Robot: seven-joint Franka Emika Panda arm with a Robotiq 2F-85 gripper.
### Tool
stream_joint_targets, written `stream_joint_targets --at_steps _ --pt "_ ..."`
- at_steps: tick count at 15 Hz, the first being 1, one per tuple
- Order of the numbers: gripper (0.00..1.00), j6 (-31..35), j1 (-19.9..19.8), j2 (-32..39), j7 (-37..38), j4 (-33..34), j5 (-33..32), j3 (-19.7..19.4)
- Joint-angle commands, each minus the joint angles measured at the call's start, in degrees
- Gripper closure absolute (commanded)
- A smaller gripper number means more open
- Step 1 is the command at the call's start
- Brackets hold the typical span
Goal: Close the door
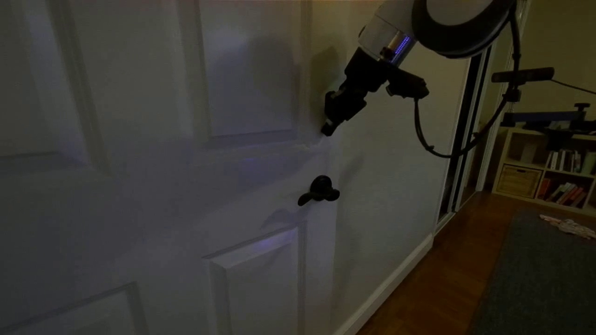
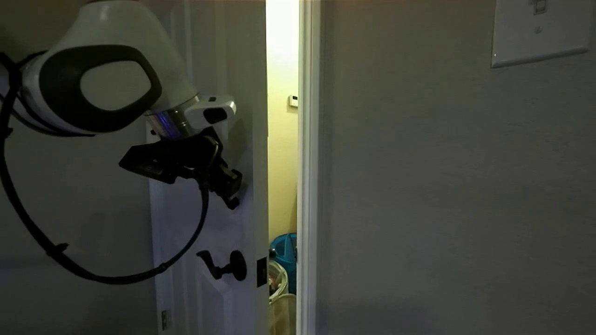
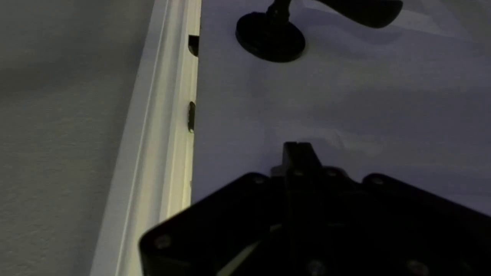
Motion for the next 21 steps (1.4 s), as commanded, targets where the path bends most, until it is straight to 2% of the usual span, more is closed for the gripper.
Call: stream_joint_targets --at_steps 1,15,19,21 --pt "0.97 -1.2 -0.6 3.9 -1.6 5.9 -0.6 -0.8" --pt "0.97 -6.9 -1.4 19.0 -3.3 27.4 0.3 -0.6" --pt "0.97 -10.0 -1.2 19.2 -3.3 28.5 -0.1 -1.0" --pt "0.97 -13.7 -2.1 17.6 -5.3 26.9 0.4 -0.1"
